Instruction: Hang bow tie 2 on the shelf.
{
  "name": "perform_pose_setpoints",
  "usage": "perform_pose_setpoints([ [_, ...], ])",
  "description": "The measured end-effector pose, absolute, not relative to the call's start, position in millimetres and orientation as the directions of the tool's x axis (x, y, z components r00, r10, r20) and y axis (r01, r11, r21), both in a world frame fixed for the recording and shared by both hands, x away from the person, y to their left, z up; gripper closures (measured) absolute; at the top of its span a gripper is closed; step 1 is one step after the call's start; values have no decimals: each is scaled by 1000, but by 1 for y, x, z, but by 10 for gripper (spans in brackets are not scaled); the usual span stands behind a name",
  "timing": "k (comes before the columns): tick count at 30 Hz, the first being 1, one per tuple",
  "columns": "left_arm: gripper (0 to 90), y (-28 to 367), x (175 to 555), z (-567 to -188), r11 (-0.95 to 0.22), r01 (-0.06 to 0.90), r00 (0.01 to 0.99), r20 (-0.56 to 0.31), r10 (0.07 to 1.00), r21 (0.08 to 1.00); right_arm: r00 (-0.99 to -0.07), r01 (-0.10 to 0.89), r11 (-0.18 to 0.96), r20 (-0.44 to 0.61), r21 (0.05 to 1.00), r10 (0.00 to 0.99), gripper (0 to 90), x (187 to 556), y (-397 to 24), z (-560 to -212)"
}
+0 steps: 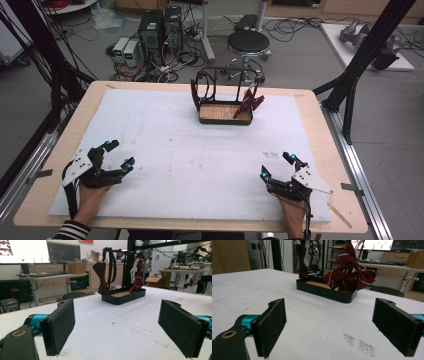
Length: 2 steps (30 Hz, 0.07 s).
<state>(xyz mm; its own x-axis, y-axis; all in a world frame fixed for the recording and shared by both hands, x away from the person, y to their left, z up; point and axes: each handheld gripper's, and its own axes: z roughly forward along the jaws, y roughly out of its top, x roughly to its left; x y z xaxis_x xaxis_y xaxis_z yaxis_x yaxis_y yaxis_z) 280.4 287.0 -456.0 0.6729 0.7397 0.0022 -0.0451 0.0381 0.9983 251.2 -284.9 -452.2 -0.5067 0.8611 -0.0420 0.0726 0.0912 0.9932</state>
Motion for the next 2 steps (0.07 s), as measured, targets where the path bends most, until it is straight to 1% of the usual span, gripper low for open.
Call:
perform_pose_setpoints([
  [2, 144, 287, 280, -456, 40, -46, 672, 2, 740, 998, -505, 75, 89, -39, 993, 862, 112, 251, -285, -452],
])
